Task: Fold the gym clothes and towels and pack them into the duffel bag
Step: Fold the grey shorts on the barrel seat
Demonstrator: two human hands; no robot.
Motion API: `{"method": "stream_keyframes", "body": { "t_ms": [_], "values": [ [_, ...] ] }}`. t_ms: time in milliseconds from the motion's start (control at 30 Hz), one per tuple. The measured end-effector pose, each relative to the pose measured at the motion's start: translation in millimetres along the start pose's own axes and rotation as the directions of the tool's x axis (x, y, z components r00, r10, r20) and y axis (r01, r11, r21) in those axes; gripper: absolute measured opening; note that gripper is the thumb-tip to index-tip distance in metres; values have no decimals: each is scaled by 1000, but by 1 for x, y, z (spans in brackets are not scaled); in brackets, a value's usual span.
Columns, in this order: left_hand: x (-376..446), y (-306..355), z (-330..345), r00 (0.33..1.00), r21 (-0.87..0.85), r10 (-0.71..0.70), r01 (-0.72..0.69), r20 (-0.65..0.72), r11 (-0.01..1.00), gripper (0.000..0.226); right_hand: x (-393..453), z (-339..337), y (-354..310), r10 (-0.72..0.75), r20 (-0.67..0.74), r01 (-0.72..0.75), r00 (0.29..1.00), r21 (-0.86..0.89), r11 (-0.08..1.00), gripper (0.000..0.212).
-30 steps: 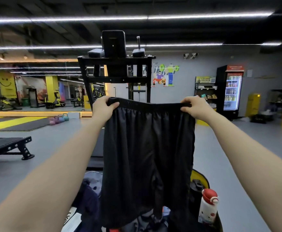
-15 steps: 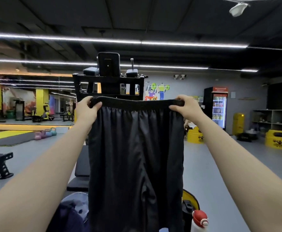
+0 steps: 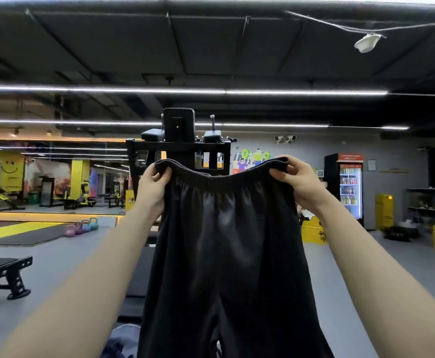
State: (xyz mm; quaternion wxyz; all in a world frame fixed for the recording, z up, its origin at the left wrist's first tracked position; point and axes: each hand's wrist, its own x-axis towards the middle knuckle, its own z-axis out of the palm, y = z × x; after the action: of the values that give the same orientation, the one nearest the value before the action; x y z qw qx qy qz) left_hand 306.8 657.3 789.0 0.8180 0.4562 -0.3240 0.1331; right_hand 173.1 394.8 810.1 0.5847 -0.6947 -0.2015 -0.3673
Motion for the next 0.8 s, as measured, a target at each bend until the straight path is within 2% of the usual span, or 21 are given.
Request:
{"method": "stream_keyframes", "body": {
  "t_ms": [133, 233, 367, 467, 567, 700, 800],
  "values": [
    [0, -3, 21, 997, -110, -54, 59, 53, 992, 11, 11, 20, 3, -9, 59, 5, 998, 59, 998, 16],
    [-3, -4, 41, 992, -123, -93, 103, 84, 987, 13, 17, 35, 7, -20, 123, 10, 992, 85, 996, 16],
    [-13, 2, 68, 981, -84, -124, 138, 148, 987, 15, 21, 53, 13, -23, 176, 2, 984, 119, 993, 15],
    [-14, 5, 82, 982, -68, -91, 104, 165, 992, 14, 24, 64, 13, -82, 151, 61, 985, 137, 989, 17],
    [-12, 8, 88, 979, 3, -49, 49, 199, 999, 15, 27, 65, 10, -80, 132, 64, 988, 122, 990, 18],
    [-3, 6, 87, 962, 72, -86, 70, 258, 995, 20, 30, 63, 13, -17, 176, -1, 984, 99, 995, 16],
    [1, 2, 84, 958, 173, -120, 76, 261, 982, 18, 31, 61, 16, 40, 221, -62, 974, 94, 994, 28]
  ]
}}
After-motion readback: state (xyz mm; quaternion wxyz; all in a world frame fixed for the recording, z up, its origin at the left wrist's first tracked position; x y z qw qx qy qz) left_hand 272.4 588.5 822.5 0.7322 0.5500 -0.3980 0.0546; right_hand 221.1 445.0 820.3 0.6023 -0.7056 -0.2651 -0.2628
